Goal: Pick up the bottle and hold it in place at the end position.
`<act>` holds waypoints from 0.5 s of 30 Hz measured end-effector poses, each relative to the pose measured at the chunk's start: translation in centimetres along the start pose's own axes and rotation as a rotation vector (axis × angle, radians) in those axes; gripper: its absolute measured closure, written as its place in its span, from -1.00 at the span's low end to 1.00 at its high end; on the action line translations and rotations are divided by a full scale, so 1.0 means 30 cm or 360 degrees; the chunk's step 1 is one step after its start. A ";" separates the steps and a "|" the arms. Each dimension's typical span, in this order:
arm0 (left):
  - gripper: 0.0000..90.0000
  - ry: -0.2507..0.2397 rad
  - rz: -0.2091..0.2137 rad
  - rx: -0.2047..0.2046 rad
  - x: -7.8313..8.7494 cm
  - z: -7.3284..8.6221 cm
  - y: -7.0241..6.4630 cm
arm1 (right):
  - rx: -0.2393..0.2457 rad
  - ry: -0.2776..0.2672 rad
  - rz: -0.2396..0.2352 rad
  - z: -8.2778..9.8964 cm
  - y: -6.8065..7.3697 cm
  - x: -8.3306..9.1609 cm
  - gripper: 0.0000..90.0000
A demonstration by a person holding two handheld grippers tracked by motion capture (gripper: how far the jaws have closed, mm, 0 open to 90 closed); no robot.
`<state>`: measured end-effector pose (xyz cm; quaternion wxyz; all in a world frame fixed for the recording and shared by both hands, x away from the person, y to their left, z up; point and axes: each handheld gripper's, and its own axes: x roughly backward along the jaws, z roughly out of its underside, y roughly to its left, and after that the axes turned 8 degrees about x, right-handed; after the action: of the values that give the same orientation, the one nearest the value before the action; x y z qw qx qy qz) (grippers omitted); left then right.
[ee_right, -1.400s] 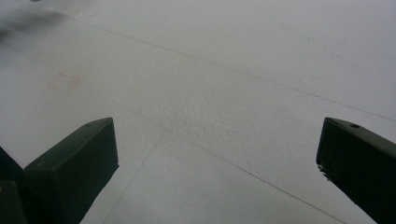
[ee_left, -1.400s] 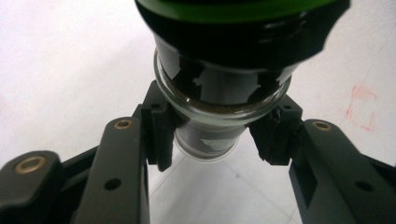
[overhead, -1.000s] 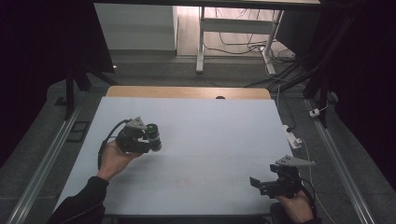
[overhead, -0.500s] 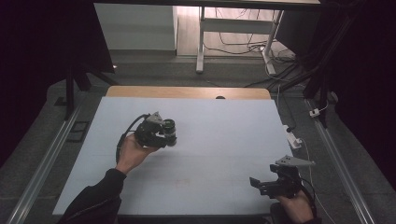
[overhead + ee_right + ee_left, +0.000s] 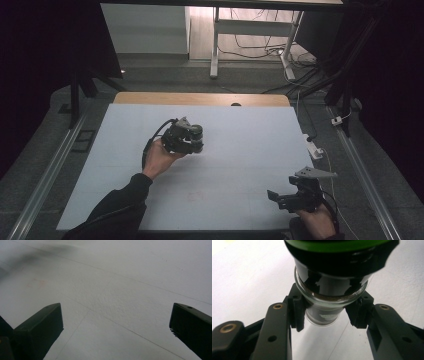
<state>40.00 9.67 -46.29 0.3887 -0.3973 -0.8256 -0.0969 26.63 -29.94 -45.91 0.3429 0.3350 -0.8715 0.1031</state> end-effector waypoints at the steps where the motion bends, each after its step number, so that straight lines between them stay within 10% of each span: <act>1: 0.19 0.0005 -0.0002 -0.0005 -0.008 -0.003 -0.001 | -0.0001 0.0001 0.0000 0.000 0.000 0.000 -1.00; 15: 0.19 0.0023 0.0012 0.0010 -0.102 0.005 0.013 | 0.0011 0.0004 0.0005 0.000 0.002 -0.002 -1.00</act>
<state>41.36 8.22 -48.66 0.3962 -0.3986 -0.8216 -0.0956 26.62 -29.87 -45.93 0.3428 0.3346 -0.8713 0.1070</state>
